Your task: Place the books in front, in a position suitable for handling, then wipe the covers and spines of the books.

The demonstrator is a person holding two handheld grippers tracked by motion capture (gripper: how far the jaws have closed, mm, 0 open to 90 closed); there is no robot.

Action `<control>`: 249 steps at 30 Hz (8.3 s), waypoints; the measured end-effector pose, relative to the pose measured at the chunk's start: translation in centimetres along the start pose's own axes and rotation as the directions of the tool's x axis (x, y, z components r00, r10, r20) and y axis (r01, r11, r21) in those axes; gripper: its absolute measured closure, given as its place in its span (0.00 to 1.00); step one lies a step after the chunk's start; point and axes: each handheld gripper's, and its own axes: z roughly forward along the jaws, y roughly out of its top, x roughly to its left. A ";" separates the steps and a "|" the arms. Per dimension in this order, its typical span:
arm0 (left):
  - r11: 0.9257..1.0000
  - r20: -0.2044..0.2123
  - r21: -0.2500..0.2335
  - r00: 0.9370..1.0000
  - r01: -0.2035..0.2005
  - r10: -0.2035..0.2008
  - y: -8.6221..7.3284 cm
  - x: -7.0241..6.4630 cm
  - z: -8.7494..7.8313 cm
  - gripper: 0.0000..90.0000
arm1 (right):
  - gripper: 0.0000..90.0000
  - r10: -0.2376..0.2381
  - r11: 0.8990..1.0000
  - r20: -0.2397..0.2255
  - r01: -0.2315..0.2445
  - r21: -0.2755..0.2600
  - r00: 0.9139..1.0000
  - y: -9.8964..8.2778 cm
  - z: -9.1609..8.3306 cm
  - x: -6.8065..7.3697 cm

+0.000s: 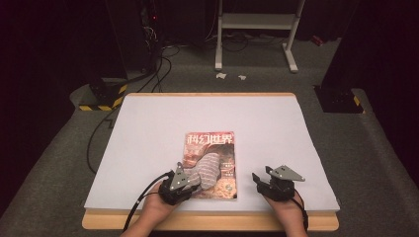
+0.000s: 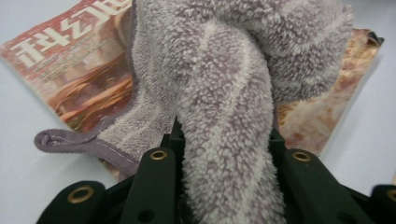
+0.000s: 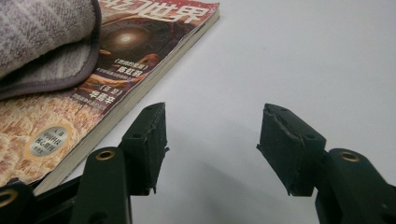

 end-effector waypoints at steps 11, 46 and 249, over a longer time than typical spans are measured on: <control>1.000 0.065 0.006 0.998 -0.021 0.021 1.7 -1.9 1.8 0.75 | 0.46 0.009 1.000 0.014 -0.009 0.000 1.000 -0.1 -0.2 -0.3; 0.998 0.049 0.025 0.998 -0.052 0.050 1.7 -0.6 1.8 0.73 | 0.42 0.010 1.000 0.077 -0.008 -0.017 0.997 -0.5 -0.3 -1.0; 0.998 0.061 0.059 0.998 -0.001 -0.003 8.0 -2.9 8.8 0.72 | 0.39 -0.004 0.999 0.078 0.008 -0.045 0.997 0.3 -1.4 -2.1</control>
